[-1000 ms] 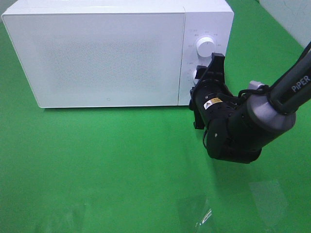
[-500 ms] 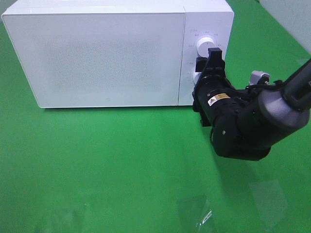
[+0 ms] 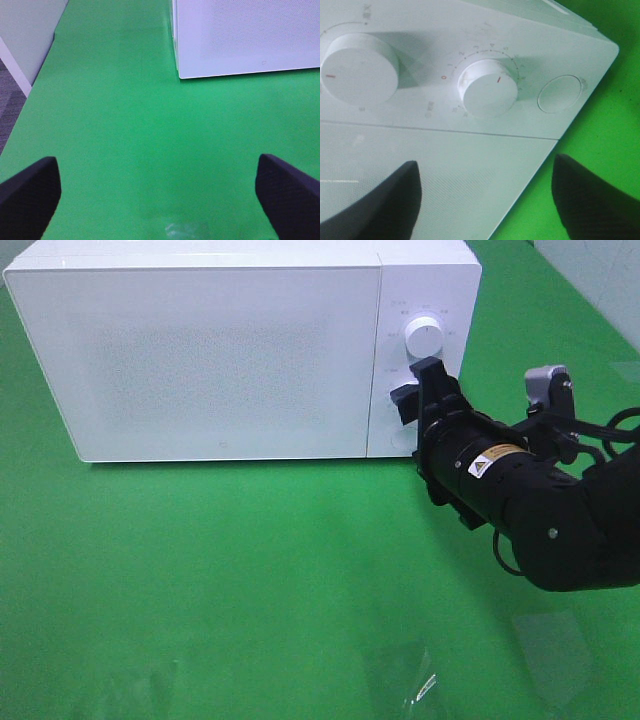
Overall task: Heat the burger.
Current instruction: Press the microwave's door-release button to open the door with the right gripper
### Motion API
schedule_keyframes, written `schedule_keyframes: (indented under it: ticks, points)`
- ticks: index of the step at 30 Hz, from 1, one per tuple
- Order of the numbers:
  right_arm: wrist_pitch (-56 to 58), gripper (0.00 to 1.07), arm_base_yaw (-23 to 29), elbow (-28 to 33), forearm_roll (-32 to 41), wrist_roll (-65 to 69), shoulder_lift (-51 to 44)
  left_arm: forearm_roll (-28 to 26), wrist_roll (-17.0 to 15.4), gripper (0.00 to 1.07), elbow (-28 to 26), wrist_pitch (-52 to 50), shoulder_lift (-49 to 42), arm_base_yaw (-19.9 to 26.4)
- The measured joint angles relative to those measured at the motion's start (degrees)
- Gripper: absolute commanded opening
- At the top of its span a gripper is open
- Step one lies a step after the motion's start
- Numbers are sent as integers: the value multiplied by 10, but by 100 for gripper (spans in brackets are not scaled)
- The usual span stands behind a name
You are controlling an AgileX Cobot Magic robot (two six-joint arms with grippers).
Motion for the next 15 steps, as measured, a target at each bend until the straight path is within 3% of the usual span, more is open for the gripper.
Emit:
schedule_keyframes:
  ticks: [3, 6, 8, 15]
  points:
    - [64, 69, 0, 2, 0, -108, -44, 0, 0, 98, 0, 0, 0, 0]
    - [80, 69, -2, 2, -1, -131, -55, 0, 0, 98, 0, 0, 0, 0]
    - [172, 69, -22, 2, -5, -248, -93, 0, 0, 98, 0, 0, 0, 0]
    - [305, 69, -60, 2, -17, -400, -136, 0, 0, 98, 0, 0, 0, 0]
